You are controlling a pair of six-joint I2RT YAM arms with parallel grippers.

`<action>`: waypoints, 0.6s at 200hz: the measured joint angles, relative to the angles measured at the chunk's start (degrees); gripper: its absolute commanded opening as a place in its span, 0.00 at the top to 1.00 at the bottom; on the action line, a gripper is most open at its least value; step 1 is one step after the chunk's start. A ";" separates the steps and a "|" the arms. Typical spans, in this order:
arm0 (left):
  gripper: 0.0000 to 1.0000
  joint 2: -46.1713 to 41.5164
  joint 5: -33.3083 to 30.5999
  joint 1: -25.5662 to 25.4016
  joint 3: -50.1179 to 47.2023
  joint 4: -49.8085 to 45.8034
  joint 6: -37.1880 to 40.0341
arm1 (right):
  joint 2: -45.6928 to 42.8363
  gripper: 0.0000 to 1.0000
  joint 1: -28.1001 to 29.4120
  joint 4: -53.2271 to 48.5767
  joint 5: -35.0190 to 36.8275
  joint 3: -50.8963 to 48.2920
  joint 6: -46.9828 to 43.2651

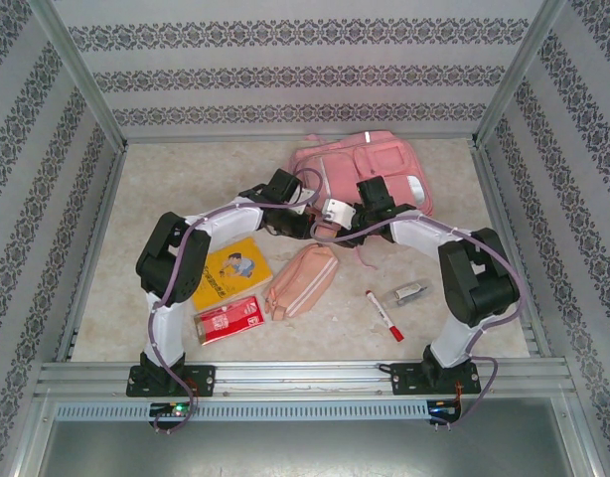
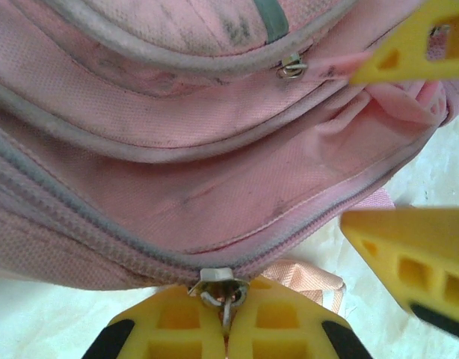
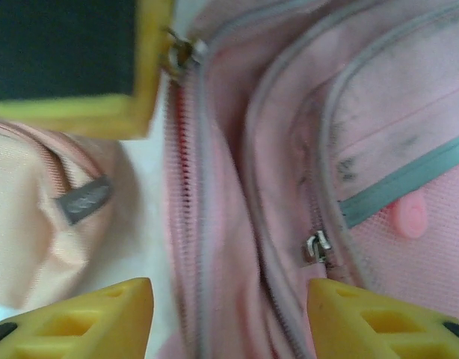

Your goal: Pack the student bag

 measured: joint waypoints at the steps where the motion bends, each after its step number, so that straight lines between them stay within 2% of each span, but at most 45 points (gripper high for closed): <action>1: 1.00 -0.04 0.00 0.02 -0.07 0.02 0.00 | 0.02 0.49 0.00 0.20 0.07 -0.07 -0.11; 12: 1.00 -0.66 0.57 0.26 -1.11 0.92 -0.02 | 0.35 0.59 0.00 2.08 0.66 -0.92 -0.81; 31: 1.00 -1.86 1.27 1.07 -2.49 2.08 -0.07 | 0.35 0.85 0.11 5.01 1.27 -2.36 -2.25; 46: 1.00 -2.54 1.66 1.99 -2.75 2.29 -0.04 | 0.33 1.00 0.66 7.39 1.79 -3.96 -3.08; 81: 1.00 -3.32 2.25 4.33 -3.37 2.49 -0.02 | -2.03 1.00 0.72 9.79 2.67 -7.06 -5.68; 120: 1.00 -4.52 0.57 7.96 -3.37 2.47 0.92 | -7.87 1.00 -2.67 9.55 1.57 -10.75 -9.46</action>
